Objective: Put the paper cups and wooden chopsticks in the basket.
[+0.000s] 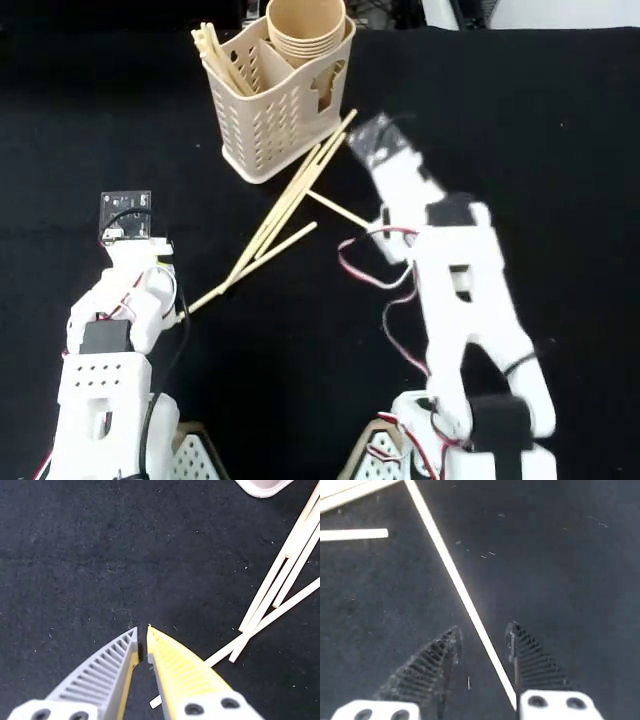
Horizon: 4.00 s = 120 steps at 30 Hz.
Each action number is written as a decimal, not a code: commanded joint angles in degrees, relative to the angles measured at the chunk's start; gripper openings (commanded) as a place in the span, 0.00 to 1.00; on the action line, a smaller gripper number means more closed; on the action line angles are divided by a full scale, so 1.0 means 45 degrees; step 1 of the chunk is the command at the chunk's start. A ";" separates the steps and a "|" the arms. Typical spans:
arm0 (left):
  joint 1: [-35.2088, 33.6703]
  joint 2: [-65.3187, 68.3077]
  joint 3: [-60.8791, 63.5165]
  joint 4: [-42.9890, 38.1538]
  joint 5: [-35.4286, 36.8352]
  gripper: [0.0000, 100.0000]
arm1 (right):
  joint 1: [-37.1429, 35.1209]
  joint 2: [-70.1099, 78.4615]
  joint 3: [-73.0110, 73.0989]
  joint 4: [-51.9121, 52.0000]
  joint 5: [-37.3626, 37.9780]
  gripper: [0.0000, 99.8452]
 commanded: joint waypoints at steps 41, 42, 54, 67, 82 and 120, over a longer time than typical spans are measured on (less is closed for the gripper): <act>-0.1299 -0.0078 0.0010 -0.1192 0.0293 0.05 | -0.0899 0.0225 -0.1358 0.2286 0.5470 0.01; -0.1416 -0.0078 -0.0010 -0.1172 0.0606 0.05 | -0.1465 -0.0107 -0.0987 0.2208 0.5841 0.01; -0.3468 -0.0078 -0.0264 -0.1133 0.2286 0.05 | -0.5958 0.1182 -0.0205 -0.0762 0.6447 0.01; -0.3546 -0.0078 -0.0264 -0.1153 0.2266 0.05 | -0.6935 0.5343 -0.5050 0.2149 0.6818 0.25; -0.3546 -0.0078 -0.0264 -0.1231 0.2188 0.05 | -0.7209 0.6379 -0.7179 0.2129 0.6877 0.24; -0.3546 -0.0098 -0.0283 -0.1192 0.2168 0.05 | -0.6584 0.9270 -1.0090 0.2852 0.5607 0.01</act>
